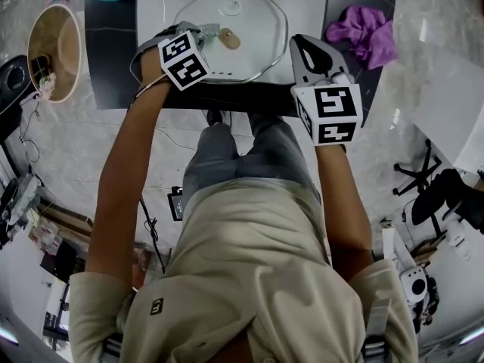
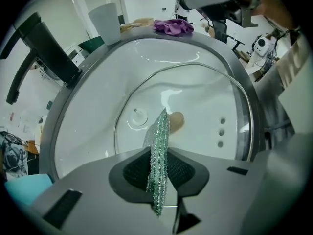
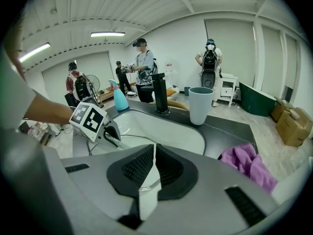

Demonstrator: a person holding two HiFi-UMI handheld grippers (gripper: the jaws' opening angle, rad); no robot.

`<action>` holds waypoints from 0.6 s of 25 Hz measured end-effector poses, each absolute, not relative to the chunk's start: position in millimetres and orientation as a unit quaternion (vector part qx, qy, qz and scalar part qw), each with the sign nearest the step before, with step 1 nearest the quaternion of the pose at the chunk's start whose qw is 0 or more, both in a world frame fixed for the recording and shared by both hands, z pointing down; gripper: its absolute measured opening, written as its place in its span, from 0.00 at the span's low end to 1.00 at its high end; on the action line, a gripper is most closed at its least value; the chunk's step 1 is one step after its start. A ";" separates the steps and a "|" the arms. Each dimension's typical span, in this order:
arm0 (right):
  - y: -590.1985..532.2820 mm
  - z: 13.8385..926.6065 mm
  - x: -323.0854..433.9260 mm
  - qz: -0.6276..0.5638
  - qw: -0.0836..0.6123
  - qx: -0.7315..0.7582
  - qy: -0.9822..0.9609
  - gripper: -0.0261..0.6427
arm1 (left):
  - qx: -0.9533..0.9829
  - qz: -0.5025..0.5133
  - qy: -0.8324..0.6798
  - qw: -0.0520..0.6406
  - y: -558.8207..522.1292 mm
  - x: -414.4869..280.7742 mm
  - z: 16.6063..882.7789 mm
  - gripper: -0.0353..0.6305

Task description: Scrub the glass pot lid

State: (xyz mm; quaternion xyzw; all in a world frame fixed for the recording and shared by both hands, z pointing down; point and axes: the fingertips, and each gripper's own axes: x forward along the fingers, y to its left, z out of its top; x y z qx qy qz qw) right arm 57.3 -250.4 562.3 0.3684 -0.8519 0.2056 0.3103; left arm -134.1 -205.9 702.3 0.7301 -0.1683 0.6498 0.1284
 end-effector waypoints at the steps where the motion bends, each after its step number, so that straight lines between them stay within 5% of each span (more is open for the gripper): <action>1: -250.1 561.8 56.7 0.205 0.311 0.368 -0.852 0.08 | 0.731 0.648 -0.170 0.131 -205.9 -133.5 702.5 0.18; 15: -242.3 568.1 80.7 0.217 0.308 0.382 -0.844 0.08 | 0.777 0.577 -0.164 0.189 -191.9 -70.6 697.9 0.18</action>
